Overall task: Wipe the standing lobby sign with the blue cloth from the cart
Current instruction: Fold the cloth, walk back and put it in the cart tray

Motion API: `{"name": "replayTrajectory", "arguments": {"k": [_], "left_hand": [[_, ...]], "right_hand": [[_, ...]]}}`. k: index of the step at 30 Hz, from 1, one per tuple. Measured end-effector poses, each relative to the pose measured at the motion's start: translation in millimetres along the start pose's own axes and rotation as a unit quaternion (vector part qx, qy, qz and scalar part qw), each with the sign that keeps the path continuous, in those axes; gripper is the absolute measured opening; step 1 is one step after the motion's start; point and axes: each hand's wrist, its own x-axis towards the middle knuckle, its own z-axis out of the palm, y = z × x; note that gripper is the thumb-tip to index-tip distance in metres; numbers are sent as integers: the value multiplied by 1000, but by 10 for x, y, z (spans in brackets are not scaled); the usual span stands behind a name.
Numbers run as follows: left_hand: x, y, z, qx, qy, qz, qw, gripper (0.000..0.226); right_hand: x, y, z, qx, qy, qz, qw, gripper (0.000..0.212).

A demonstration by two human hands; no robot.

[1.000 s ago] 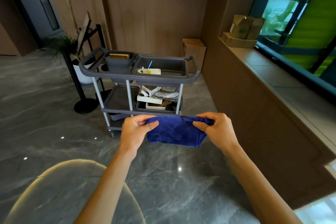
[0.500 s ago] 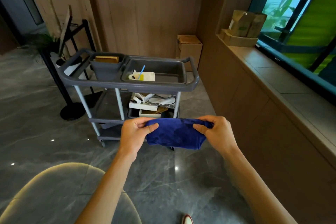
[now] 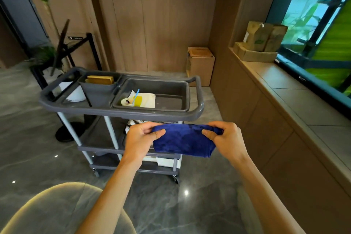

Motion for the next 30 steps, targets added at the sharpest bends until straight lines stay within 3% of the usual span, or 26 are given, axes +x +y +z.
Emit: {"name": "replayTrajectory", "arguments": {"k": [11, 19, 23, 30], "left_hand": [[953, -110, 396, 117, 7, 15, 993, 18], [1878, -316, 338, 64, -22, -8, 998, 18], [2437, -384, 251, 48, -25, -22, 998, 17], [3361, -406, 9, 73, -43, 2, 996, 14]], "right_hand": [[1015, 433, -13, -21, -19, 0, 1000, 12], [1825, 487, 332, -36, -23, -9, 999, 20], [2311, 490, 572, -38, -18, 2, 999, 12], [3012, 439, 1016, -24, -35, 12, 999, 14]]}}
